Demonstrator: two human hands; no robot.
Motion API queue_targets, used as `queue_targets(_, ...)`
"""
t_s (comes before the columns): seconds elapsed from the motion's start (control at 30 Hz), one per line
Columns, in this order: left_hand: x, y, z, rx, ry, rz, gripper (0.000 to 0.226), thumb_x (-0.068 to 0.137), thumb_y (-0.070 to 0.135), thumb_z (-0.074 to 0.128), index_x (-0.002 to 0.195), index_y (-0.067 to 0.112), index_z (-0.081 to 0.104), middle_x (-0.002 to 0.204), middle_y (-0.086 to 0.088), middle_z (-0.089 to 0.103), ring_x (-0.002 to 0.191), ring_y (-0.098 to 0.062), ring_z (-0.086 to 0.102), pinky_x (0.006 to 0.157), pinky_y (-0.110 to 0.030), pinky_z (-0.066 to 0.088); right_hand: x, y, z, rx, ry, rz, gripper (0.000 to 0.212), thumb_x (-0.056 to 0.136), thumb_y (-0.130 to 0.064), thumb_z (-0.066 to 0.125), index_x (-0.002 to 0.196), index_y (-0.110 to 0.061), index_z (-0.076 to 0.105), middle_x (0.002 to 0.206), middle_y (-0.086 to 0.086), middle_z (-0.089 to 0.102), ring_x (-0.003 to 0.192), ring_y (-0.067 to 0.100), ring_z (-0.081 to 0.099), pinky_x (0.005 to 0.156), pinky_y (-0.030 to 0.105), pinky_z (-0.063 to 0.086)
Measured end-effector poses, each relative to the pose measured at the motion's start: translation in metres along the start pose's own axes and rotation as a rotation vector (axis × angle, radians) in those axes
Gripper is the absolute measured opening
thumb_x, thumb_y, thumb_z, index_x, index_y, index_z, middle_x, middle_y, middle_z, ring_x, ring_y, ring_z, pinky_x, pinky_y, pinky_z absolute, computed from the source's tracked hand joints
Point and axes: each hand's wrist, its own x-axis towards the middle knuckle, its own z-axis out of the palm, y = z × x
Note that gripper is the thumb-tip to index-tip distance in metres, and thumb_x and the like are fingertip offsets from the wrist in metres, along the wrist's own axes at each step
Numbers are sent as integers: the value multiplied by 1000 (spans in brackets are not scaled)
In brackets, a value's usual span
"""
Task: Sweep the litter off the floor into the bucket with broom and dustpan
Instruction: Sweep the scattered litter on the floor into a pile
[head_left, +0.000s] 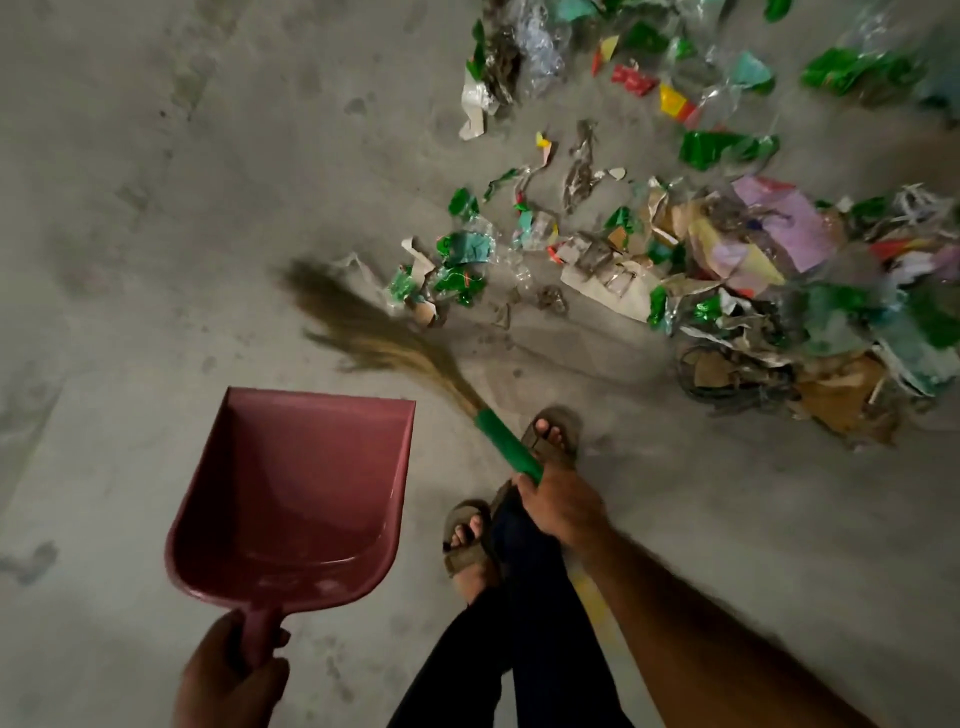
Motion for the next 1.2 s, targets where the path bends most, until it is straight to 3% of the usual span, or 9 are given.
queue_targets(0.2, 19, 69, 36, 34, -13, 96, 39, 63, -8, 67, 93, 17, 68, 80, -2, 73, 59, -18, 65, 47, -21, 48, 1, 110, -2, 418, 63, 311, 60, 87, -67, 38, 110, -14, 56, 99, 17, 69, 86, 38, 69, 77, 47, 59)
queue_targets(0.3, 13, 112, 51, 112, -38, 159, 44, 48, 8, 60, 90, 21, 67, 80, 1, 72, 68, -24, 67, 53, -27, 50, 2, 163, -12, 572, 59, 395, 52, 90, -66, 40, 100, -16, 51, 89, 15, 67, 75, 36, 70, 70, 50, 60)
queue_targets(0.43, -3, 172, 73, 153, -85, 223, 37, 58, 0, 63, 94, 10, 66, 82, -2, 71, 61, -25, 63, 46, -25, 46, -34, 197, -68, 813, 79, 453, 42, 98, -49, 48, 101, -7, 53, 81, 13, 63, 57, 24, 61, 51, 34, 56)
queue_targets(0.5, -13, 199, 83, 183, -104, 274, 39, 52, 7, 58, 90, 14, 64, 81, -2, 71, 65, -27, 64, 55, -31, 49, -49, 214, -90, 879, 102, 471, 42, 99, -47, 49, 101, -5, 54, 80, 13, 61, 57, 22, 58, 46, 29, 51)
queue_targets(0.6, -27, 236, 95, 217, -111, 333, 35, 57, 6, 58, 88, 20, 62, 83, 0, 70, 70, -27, 65, 62, -39, 51, -76, 232, -120, 938, 151, 455, 39, 99, -45, 50, 96, -7, 55, 72, 10, 59, 54, 20, 55, 46, 26, 48)
queue_targets(0.73, -34, 274, 102, 243, -73, 396, 36, 67, -10, 59, 89, 19, 62, 84, 3, 69, 71, -24, 64, 61, -36, 49, -117, 246, -142, 950, 217, 404, 33, 98, -41, 53, 89, -9, 57, 64, 11, 60, 49, 20, 53, 43, 27, 45)
queue_targets(0.9, -32, 308, 96, 261, -22, 441, 33, 69, -8, 58, 89, 18, 61, 82, 0, 68, 68, -26, 61, 59, -33, 45, -155, 241, -148, 770, 256, 467, 32, 96, -47, 51, 83, -18, 54, 67, 10, 63, 60, 23, 62, 57, 31, 46)
queue_targets(1.1, -15, 329, 84, 285, 9, 449, 29, 66, -3, 60, 86, 17, 59, 65, -10, 62, 57, -31, 56, 53, -33, 43, -169, 211, -144, 865, 285, 562, 21, 90, -18, 68, 83, -2, 57, 64, 12, 54, 59, 24, 51, 61, 34, 39)
queue_targets(1.2, -5, 323, 75, 263, 28, 417, 30, 67, -8, 58, 87, 15, 58, 65, -11, 60, 54, -28, 52, 51, -32, 42, -173, 192, -144, 803, 254, 500, 22, 90, -19, 68, 82, -8, 51, 62, 7, 50, 56, 23, 47, 55, 31, 33)
